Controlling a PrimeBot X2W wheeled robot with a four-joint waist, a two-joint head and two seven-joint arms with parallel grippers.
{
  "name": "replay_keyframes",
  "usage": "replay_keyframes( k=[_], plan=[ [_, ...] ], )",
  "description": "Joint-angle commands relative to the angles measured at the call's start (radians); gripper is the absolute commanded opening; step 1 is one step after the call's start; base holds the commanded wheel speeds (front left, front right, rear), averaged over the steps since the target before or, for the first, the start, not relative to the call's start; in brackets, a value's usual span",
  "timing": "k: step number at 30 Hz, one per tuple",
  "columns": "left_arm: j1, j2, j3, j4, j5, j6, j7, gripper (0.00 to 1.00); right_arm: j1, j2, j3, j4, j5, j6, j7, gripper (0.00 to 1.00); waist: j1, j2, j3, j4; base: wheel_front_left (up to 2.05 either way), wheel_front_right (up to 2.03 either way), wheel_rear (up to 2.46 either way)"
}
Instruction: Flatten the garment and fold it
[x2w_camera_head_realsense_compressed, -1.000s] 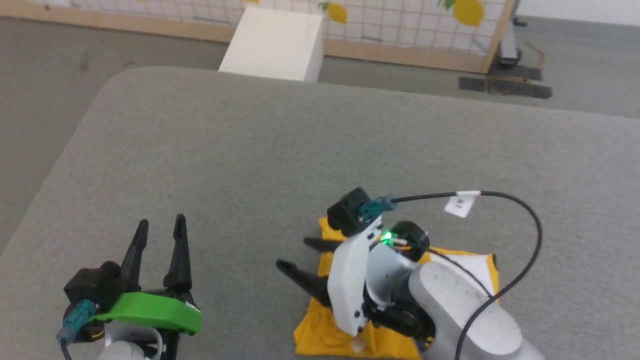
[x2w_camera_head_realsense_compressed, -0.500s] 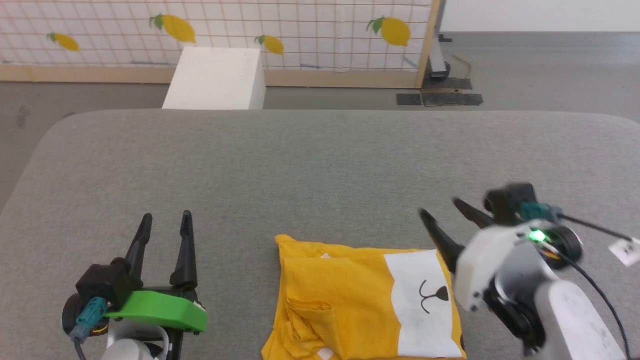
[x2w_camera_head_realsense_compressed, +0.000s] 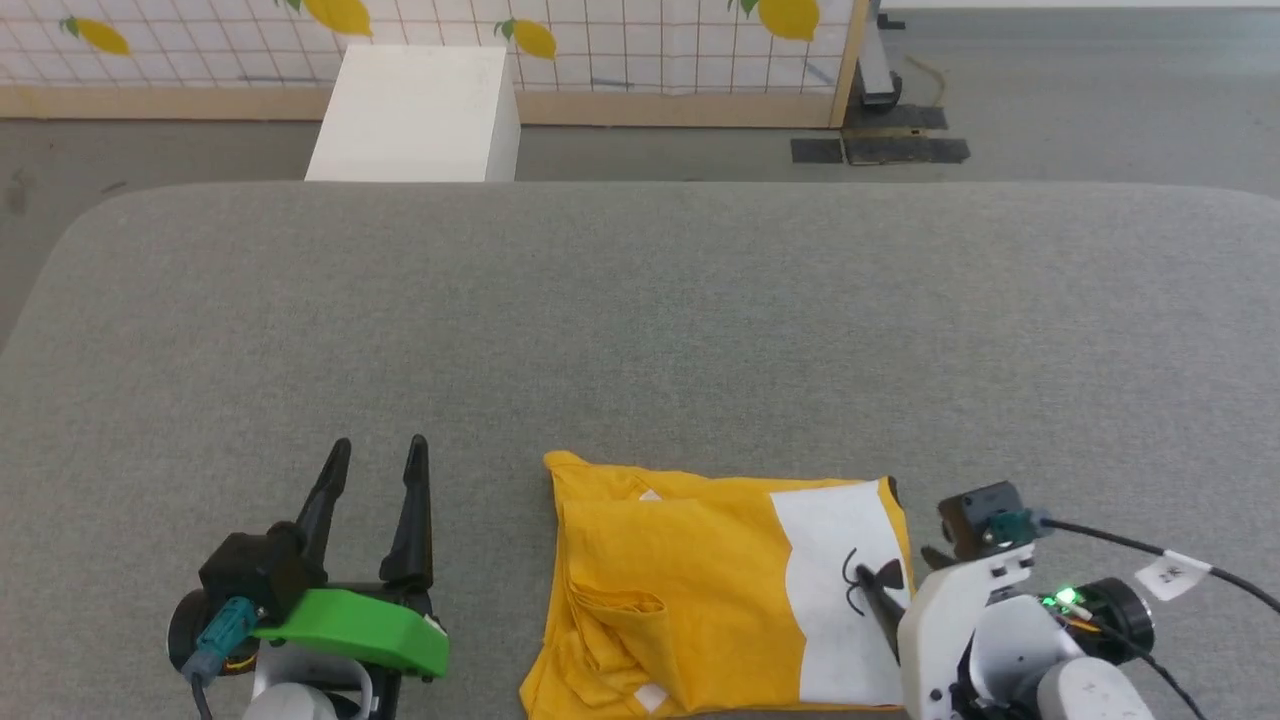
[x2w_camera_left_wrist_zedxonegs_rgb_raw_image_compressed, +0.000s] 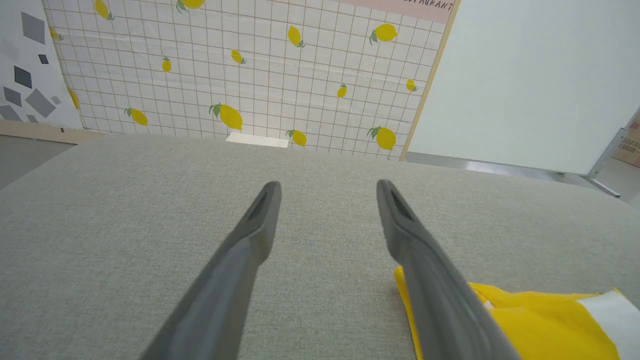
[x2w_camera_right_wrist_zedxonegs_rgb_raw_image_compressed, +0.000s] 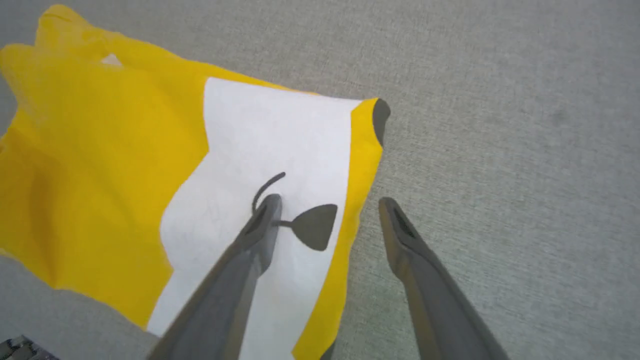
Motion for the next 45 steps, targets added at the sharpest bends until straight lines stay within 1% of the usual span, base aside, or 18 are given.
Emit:
replay_keyframes(
  k=[1, 9, 11, 12, 13, 14, 17, 19, 21, 24, 27, 30, 32, 35, 37, 40, 44, 45],
  plan=[
    [-0.008, -0.003, -0.002, 0.004, 0.008, -0.005, -0.007, 1.0, -0.014, 0.006, 0.001, 0.02, -0.015, -0.001, 0.008, 1.0, 0.0, -0.0001, 0.013, 0.013, 0.0, 0.0, 0.0],
    [-0.032, -0.015, -0.007, 0.018, 0.013, -0.015, -0.008, 1.0, -0.05, 0.014, -0.011, 0.173, -0.044, -0.001, 0.056, 1.0, 0.0, -0.0001, 0.028, 0.037, 0.0, 0.0, 0.0],
    [-0.036, -0.018, -0.004, 0.015, 0.016, -0.017, -0.009, 1.0, -0.058, 0.015, -0.002, 0.21, -0.016, -0.001, 0.092, 1.0, 0.0, -0.0001, 0.029, 0.042, 0.0, 0.0, 0.0],
    [-0.037, -0.019, -0.003, 0.015, 0.017, -0.018, -0.009, 1.0, -0.06, 0.015, -0.001, 0.217, -0.003, -0.001, 0.102, 0.91, 0.0, -0.0001, 0.029, 0.043, 0.0, 0.0, 0.0],
    [-0.038, -0.02, -0.002, 0.014, 0.018, -0.019, -0.009, 1.0, -0.064, 0.015, 0.003, 0.22, 0.007, -0.001, 0.111, 0.21, 0.0, -0.0001, 0.03, 0.044, 0.0, 0.0, 0.0],
    [-0.038, -0.021, 0.0, 0.014, 0.019, -0.02, -0.009, 1.0, -0.068, 0.015, 0.011, 0.223, 0.015, -0.001, 0.122, 0.0, 0.0, -0.0001, 0.029, 0.045, 0.0, 0.0, 0.0],
    [-0.036, -0.024, 0.006, 0.014, 0.019, -0.022, -0.009, 1.0, -0.084, 0.015, 0.022, 0.205, 0.027, -0.001, 0.126, 0.0, 0.0, -0.0001, 0.026, 0.046, 0.0, 0.0, 0.0],
    [-0.037, -0.026, 0.009, 0.015, 0.019, -0.023, -0.009, 1.0, -0.096, 0.004, 0.046, 0.182, 0.032, -0.001, 0.121, 0.0, 0.0, -0.0001, 0.022, 0.051, 0.0, 0.0, 0.0],
    [-0.039, -0.028, 0.007, 0.016, 0.021, -0.026, -0.009, 1.0, -0.104, -0.035, 0.079, 0.151, 0.04, -0.001, 0.126, 0.0, 0.0, -0.0001, 0.015, 0.06, 0.0, 0.0, 0.0],
    [-0.043, -0.027, 0.01, 0.014, 0.025, -0.028, -0.009, 1.0, -0.123, -0.111, 0.126, 0.089, 0.058, -0.001, 0.139, 0.0, 0.0, -0.0001, 0.01, 0.062, 0.0, 0.0, 0.0],
    [-0.043, -0.025, 0.02, 0.008, 0.03, -0.024, -0.009, 1.0, -0.141, -0.201, 0.167, 0.02, 0.097, -0.001, 0.169, 0.0, 0.0, -0.0001, 0.006, 0.046, 0.0, 0.0, 0.0],
    [-0.038, -0.022, 0.033, -0.003, 0.035, -0.019, -0.009, 1.0, -0.156, -0.294, 0.197, -0.033, 0.134, -0.001, 0.205, 0.0, 0.0, -0.0001, 0.009, 0.005, 0.0, 0.0, 0.0],
    [-0.035, -0.022, 0.046, -0.015, 0.036, -0.014, -0.009, 1.0, -0.172, -0.36, 0.21, -0.069, 0.159, -0.001, 0.232, 0.0, 0.0, -0.0001, 0.022, -0.042, 0.0, 0.0, 0.0],
    [-0.037, -0.025, 0.06, -0.032, 0.035, -0.013, -0.009, 1.0, -0.192, -0.429, 0.193, -0.092, 0.191, -0.001, 0.259, 0.0, 0.0, -0.0001, 0.047, -0.113, 0.0, 0.0, 0.0],
    [-0.041, -0.026, 0.069, -0.046, 0.036, -0.011, -0.009, 1.0, -0.208, -0.45, 0.161, -0.089, 0.221, -0.001, 0.276, 0.0, 0.0, -0.0001, 0.072, -0.169, 0.0, 0.0, 0.0],
    [-0.058, -0.023, 0.071, -0.057, 0.041, -0.015, -0.009, 1.0, -0.242, -0.488, 0.12, -0.072, 0.23, -0.001, 0.285, 0.0, 0.0, -0.0001, 0.112, -0.241, 0.0, 0.0, 0.0],
    [-0.095, -0.008, 0.066, -0.06, 0.051, -0.021, -0.009, 1.0, -0.299, -0.532, 0.091, -0.031, 0.2, -0.001, 0.266, 0.0, 0.0, -0.0001, 0.165, -0.31, 0.0, 0.0, 0.0],
    [-0.103, -0.003, 0.065, -0.063, 0.053, -0.022, -0.008, 1.0, -0.312, -0.534, 0.078, -0.015, 0.196, -0.001, 0.26, 0.0, 0.0, -0.0001, 0.179, -0.324, 0.0, 0.0, 0.0]
  ],
)
